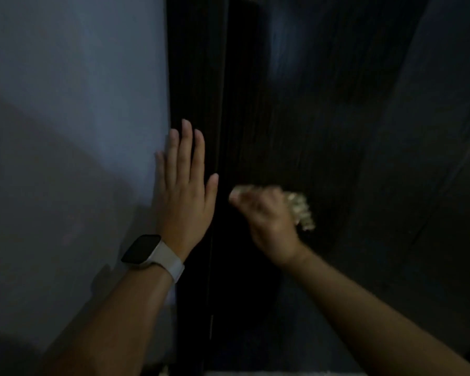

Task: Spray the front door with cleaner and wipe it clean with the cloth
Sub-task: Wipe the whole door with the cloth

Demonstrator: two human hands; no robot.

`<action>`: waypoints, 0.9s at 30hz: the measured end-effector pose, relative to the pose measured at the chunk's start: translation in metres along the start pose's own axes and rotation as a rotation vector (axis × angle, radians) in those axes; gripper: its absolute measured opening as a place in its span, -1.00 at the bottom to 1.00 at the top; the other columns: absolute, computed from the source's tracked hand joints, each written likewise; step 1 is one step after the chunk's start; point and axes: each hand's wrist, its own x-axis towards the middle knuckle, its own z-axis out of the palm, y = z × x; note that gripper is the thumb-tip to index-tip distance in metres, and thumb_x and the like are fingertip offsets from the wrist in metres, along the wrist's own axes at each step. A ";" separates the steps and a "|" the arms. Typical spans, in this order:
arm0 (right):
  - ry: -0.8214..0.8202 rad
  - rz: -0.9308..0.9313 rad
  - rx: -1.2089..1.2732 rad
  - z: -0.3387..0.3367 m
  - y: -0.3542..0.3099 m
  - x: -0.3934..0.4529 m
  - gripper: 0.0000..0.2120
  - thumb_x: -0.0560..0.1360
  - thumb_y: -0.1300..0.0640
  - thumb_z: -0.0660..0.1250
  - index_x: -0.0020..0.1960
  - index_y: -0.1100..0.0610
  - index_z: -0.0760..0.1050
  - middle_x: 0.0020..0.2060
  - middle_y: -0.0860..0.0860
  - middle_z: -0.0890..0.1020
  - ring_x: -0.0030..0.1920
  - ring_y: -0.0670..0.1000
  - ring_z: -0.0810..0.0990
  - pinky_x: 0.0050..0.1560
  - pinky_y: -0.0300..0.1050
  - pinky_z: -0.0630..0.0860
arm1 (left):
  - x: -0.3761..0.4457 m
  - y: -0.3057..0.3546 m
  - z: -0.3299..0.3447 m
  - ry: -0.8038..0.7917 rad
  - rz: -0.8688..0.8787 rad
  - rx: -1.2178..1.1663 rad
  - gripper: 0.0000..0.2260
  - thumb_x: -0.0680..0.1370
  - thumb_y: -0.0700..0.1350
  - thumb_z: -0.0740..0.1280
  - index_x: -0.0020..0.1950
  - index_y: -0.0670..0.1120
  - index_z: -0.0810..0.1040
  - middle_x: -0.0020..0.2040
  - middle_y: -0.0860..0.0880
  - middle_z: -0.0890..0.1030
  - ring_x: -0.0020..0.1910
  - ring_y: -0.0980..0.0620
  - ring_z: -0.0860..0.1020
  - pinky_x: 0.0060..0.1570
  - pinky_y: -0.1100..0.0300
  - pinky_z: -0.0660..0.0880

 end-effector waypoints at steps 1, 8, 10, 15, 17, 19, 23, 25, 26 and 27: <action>-0.155 -0.089 0.023 0.006 -0.006 -0.018 -0.64 0.59 0.23 0.18 0.37 0.22 0.43 0.23 0.11 0.44 0.10 0.11 0.46 0.11 -0.06 0.38 | 0.002 -0.005 0.002 -0.007 0.021 0.009 -0.42 0.65 0.04 0.04 0.57 -0.13 -0.14 0.58 -0.18 -0.08 0.56 -0.08 -0.17 0.51 -0.15 -0.10; 0.041 0.048 -0.088 -0.047 0.030 0.044 -0.66 0.49 0.37 0.34 0.26 0.21 0.56 0.08 0.18 0.59 -0.01 0.16 0.54 -0.01 -0.05 0.46 | 0.001 -0.019 0.013 0.011 0.094 0.095 -0.44 0.67 0.15 -0.16 0.57 -0.06 -0.29 0.56 -0.03 -0.31 0.55 -0.06 -0.25 0.50 -0.19 -0.14; 0.252 0.168 -0.148 -0.063 0.038 0.093 -0.66 0.49 0.39 0.34 0.24 0.20 0.57 0.02 0.19 0.57 -0.01 0.13 0.49 0.01 -0.20 0.39 | 0.001 -0.019 0.014 0.013 0.114 0.104 -0.43 0.67 0.12 -0.12 0.57 -0.08 -0.27 0.57 -0.04 -0.31 0.56 -0.07 -0.24 0.50 -0.21 -0.12; -0.009 -0.015 -0.074 -0.016 0.004 0.060 -0.63 0.55 0.26 0.26 0.35 0.20 0.46 0.15 0.11 0.47 0.02 0.08 0.45 0.03 -0.09 0.39 | 0.002 -0.024 0.008 -0.056 0.153 0.108 -0.39 0.65 0.09 -0.06 0.56 -0.11 -0.28 0.56 -0.08 -0.33 0.55 -0.09 -0.26 0.49 -0.24 -0.06; -0.235 -0.060 -0.051 -0.010 -0.008 0.028 -0.58 0.53 0.24 0.30 0.39 0.18 0.40 0.18 0.09 0.45 0.01 0.07 0.44 -0.01 -0.06 0.47 | 0.002 -0.024 0.006 -0.069 0.152 0.110 -0.39 0.65 0.09 -0.05 0.57 -0.13 -0.25 0.56 -0.09 -0.33 0.56 -0.11 -0.25 0.48 -0.26 -0.05; -0.254 -0.055 -0.058 -0.016 -0.006 0.032 -0.62 0.53 0.23 0.31 0.35 0.20 0.47 0.16 0.07 0.44 0.00 0.05 0.43 -0.01 -0.14 0.43 | 0.002 -0.022 0.006 -0.062 0.140 0.106 -0.40 0.65 0.08 -0.03 0.57 -0.14 -0.20 0.56 -0.09 -0.33 0.56 -0.10 -0.25 0.48 -0.26 -0.03; 0.072 0.104 -0.134 -0.036 0.002 0.094 -0.70 0.61 0.17 0.18 0.27 0.20 0.54 0.10 0.12 0.50 0.03 0.00 0.41 0.11 -0.39 0.22 | 0.000 -0.020 0.009 -0.032 0.123 0.101 -0.41 0.65 0.07 -0.01 0.57 -0.13 -0.19 0.56 -0.09 -0.31 0.55 -0.07 -0.26 0.48 -0.26 -0.03; 0.160 0.163 -0.150 -0.033 0.005 0.099 -0.71 0.59 0.22 0.23 0.28 0.21 0.54 0.04 0.17 0.54 0.02 -0.04 0.38 0.09 -0.40 0.22 | -0.012 -0.017 0.015 0.000 0.092 0.093 -0.40 0.65 0.06 0.02 0.57 -0.12 -0.17 0.57 -0.10 -0.27 0.56 -0.07 -0.25 0.50 -0.20 -0.07; 0.167 0.166 -0.138 -0.027 0.003 0.090 -0.71 0.60 0.22 0.22 0.28 0.22 0.53 0.01 0.18 0.55 0.01 -0.04 0.37 0.07 -0.38 0.21 | -0.024 -0.017 0.021 0.014 0.084 0.078 -0.40 0.65 0.05 0.05 0.58 -0.12 -0.14 0.57 -0.09 -0.25 0.56 -0.07 -0.22 0.51 -0.16 -0.09; 0.152 0.153 -0.116 -0.019 -0.001 0.074 -0.70 0.61 0.20 0.19 0.29 0.23 0.53 -0.02 0.19 0.55 -0.02 -0.01 0.38 0.03 -0.35 0.19 | -0.039 -0.017 0.027 0.022 0.086 0.058 -0.41 0.64 0.03 0.09 0.58 -0.12 -0.10 0.58 -0.07 -0.24 0.57 -0.06 -0.19 0.52 -0.13 -0.10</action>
